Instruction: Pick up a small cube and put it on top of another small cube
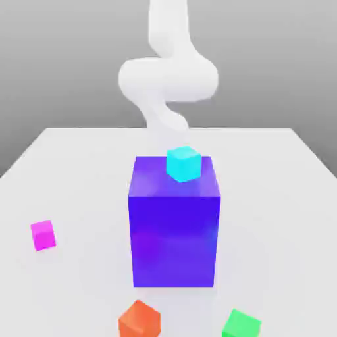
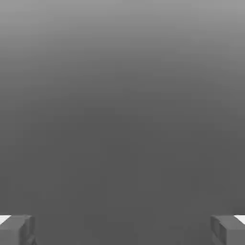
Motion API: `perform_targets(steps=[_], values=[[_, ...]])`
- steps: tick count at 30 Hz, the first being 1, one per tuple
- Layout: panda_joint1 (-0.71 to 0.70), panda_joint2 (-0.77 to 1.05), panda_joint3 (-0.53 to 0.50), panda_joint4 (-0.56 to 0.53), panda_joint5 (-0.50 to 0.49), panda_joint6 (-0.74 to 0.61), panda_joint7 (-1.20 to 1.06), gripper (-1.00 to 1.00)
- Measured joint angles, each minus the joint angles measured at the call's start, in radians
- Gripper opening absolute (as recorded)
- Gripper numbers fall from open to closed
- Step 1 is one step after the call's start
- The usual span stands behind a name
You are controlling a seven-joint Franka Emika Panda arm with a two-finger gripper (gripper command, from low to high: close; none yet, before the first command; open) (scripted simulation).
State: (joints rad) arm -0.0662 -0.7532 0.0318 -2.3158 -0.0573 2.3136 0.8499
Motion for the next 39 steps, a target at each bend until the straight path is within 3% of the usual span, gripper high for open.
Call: perform_targets(steps=[5,6,12,13,16,18,20,24,33,39], values=[[-0.028,0.02,0.013,-0.007,-0.024,0.006,0.021,0.0],[-0.075,0.067,0.026,-0.023,-0.088,0.016,0.074,0.0],[-0.075,0.067,0.026,-0.023,-0.088,0.016,0.074,0.0],[-0.111,0.104,0.025,-0.044,-0.143,0.024,0.117,0.0],[-0.111,0.104,0.025,-0.044,-0.143,0.024,0.117,0.0],[-0.201,0.178,0.038,-0.086,-0.225,0.043,0.184,0.0],[-0.201,0.178,0.038,-0.086,-0.225,0.043,0.184,0.0],[-0.315,0.298,0.039,-0.137,-0.343,0.07,0.287,0.0],[-0.413,0.423,0.017,-0.184,-0.438,0.102,0.381,0.0],[-0.578,0.7,-0.088,-0.245,-0.545,0.205,0.519,0.0]])
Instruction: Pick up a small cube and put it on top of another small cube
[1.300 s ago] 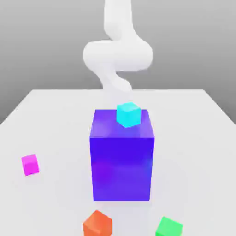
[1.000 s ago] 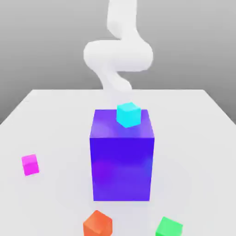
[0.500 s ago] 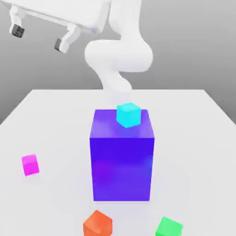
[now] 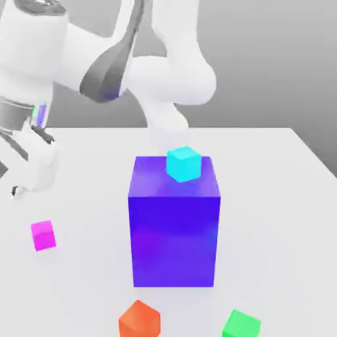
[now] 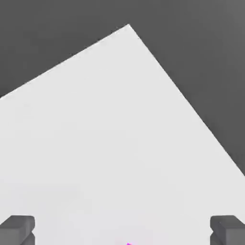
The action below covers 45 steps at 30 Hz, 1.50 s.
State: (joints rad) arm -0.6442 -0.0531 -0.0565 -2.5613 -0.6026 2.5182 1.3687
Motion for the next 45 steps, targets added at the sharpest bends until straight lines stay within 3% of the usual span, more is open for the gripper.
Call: perform_targets(steps=[6,13,17,23,27,36,45], values=[[-0.081,0.089,-0.016,-0.052,0.046,0.089,-0.006,0.0],[-0.141,0.133,-0.023,-0.119,0.189,0.196,-0.081,0.0],[-0.178,0.14,-0.01,-0.159,0.322,0.255,-0.16,0.0],[-0.227,0.132,0.039,-0.208,0.604,0.322,-0.342,0.0],[-0.236,0.169,0.078,-0.203,0.726,0.329,-0.429,0.0],[-0.278,0.26,0.156,-0.184,0.849,0.353,-0.519,0.0],[-0.285,0.333,0.164,-0.17,0.861,0.406,-0.53,0.0]])
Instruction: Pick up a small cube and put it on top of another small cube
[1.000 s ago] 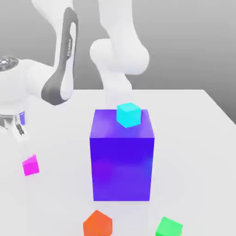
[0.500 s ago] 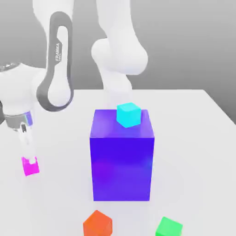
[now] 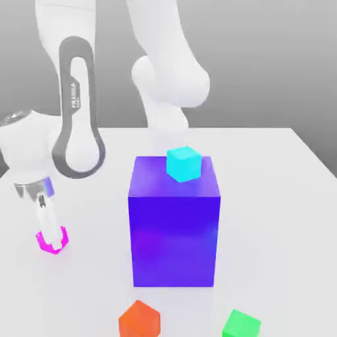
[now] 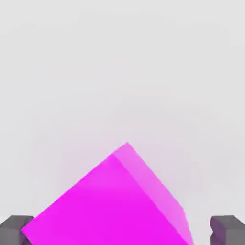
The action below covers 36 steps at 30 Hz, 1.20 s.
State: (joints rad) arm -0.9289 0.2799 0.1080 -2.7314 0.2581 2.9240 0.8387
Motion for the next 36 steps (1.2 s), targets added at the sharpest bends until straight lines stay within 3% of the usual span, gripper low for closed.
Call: perform_targets(steps=[13,14,21,36], values=[[0.092,0.051,-0.121,0.008,-0.073,0.111,0.053,0.0],[0.106,0.052,-0.137,0.008,-0.08,0.121,0.058,-1.0],[0.108,0.052,-0.14,0.008,-0.085,0.123,0.062,-1.0],[-0.006,0.0,0.004,0.0,-0.007,0.001,0.005,-1.0]])
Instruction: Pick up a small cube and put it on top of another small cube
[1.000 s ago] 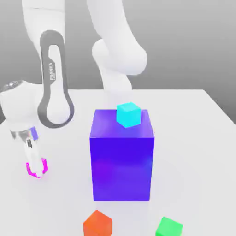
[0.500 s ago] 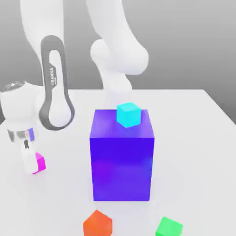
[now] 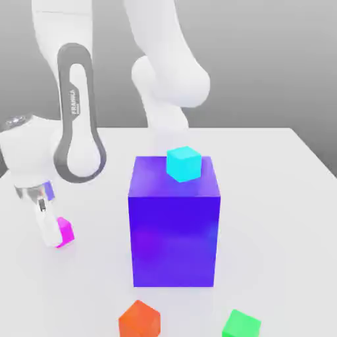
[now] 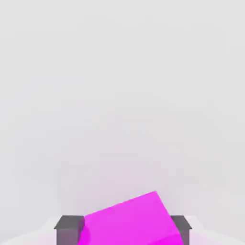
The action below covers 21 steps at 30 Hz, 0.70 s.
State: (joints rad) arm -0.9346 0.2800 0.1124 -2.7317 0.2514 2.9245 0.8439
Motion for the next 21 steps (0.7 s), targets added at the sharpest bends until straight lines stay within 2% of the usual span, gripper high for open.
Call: perform_targets(steps=[11,16,21], values=[[0.006,-0.091,-0.012,-0.017,-0.029,-0.06,0.023,-1.0],[0.022,-0.143,-0.049,-0.029,-0.097,-0.073,0.073,-1.0],[0.034,-0.197,-0.098,-0.041,-0.216,-0.079,0.16,-1.0]])
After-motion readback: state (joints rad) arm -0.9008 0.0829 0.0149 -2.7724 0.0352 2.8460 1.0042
